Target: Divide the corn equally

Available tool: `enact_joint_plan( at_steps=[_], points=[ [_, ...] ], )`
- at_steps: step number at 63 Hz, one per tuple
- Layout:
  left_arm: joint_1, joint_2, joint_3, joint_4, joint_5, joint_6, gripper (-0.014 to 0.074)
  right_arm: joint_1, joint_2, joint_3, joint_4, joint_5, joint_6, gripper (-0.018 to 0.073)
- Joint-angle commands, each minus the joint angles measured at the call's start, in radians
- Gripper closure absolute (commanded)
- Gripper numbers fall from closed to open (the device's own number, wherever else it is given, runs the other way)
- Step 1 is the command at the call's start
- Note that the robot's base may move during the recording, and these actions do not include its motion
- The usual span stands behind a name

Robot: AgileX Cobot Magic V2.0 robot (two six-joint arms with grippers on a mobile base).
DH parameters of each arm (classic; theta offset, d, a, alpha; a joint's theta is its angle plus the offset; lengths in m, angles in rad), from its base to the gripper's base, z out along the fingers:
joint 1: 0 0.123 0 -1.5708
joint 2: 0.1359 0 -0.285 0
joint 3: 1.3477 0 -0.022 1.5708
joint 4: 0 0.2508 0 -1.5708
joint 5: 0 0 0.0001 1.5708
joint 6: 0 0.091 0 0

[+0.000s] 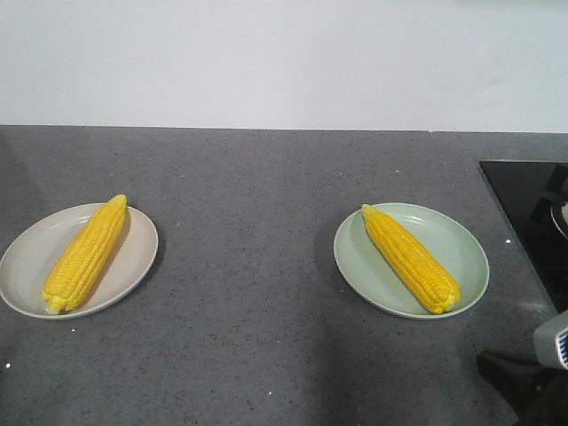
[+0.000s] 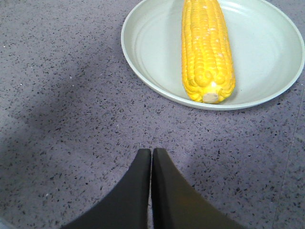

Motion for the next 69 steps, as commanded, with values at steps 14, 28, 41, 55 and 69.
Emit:
enact_joint_plan(
  at_steps=[14, 28, 41, 55, 69],
  points=[
    [0.000, -0.014, -0.022, 0.000, -0.065, -0.009, 0.0603, -0.006, -0.002, -0.027, 0.010, -0.054, -0.010, 0.0567],
    [0.000, -0.014, -0.022, 0.000, -0.065, -0.009, 0.0603, -0.013, -0.046, -0.007, -0.003, -0.062, -0.012, 0.0567],
    [0.000, -0.014, -0.022, 0.000, -0.065, -0.007, 0.0603, -0.013, -0.212, 0.183, -0.049, -0.251, 0.003, 0.0564],
    [0.000, -0.014, -0.022, 0.000, -0.065, -0.007, 0.0603, -0.055, -0.496, 0.382, -0.154, -0.451, 0.197, 0.0565],
    [0.000, -0.015, -0.022, 0.001, -0.065, -0.008, 0.0603, -0.149, -0.668, 0.380, -0.386, -0.376, 0.361, 0.0565]
  ],
)
